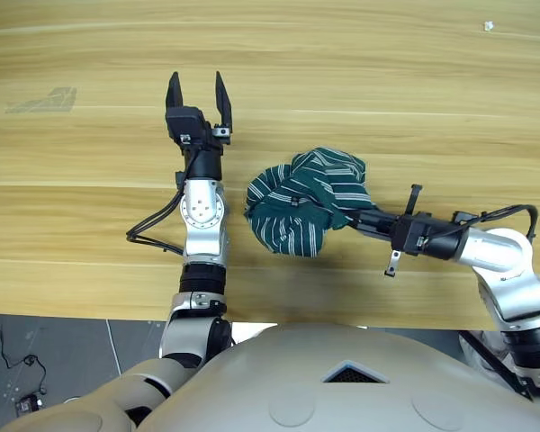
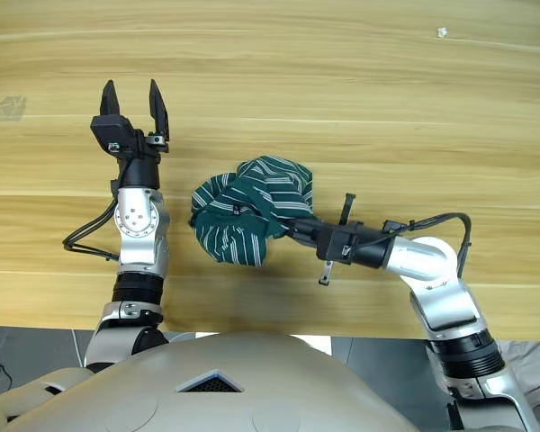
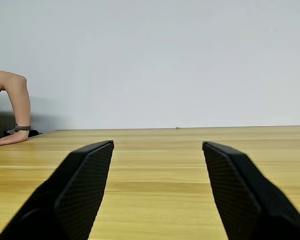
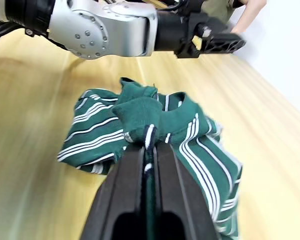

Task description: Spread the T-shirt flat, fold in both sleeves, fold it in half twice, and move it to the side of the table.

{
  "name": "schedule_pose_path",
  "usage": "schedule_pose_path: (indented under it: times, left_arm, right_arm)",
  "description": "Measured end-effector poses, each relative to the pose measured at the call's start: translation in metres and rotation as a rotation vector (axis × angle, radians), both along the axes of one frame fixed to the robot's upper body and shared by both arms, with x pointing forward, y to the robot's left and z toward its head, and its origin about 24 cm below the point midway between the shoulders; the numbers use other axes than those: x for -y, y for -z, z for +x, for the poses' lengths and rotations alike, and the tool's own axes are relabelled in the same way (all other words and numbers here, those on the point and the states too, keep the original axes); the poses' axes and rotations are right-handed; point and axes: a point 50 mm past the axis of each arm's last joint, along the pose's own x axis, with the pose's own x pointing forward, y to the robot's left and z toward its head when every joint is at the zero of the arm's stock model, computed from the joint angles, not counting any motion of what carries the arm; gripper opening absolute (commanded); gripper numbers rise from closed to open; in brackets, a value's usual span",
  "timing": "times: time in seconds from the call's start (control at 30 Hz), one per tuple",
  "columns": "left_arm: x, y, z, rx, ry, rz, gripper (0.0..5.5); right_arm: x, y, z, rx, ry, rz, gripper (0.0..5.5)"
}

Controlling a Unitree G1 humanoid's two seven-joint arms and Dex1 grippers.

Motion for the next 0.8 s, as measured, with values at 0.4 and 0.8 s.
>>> schedule_pose_path:
  times: [0.4, 0.8]
  left_arm:
    - [-0.001, -0.013, -0.029, -0.012, 0.292, 0.106, 3.33]
    - [-0.043, -0.005, -0.103, -0.230, 0.693, 0.125, 3.33]
  right_arm:
    - [-0.005, -0.016, 0.027, 0.154, 0.058, 0.017, 0.04]
    - [-0.007, -0.031, 0.047, 0.260, 0.147, 0.076, 0.04]
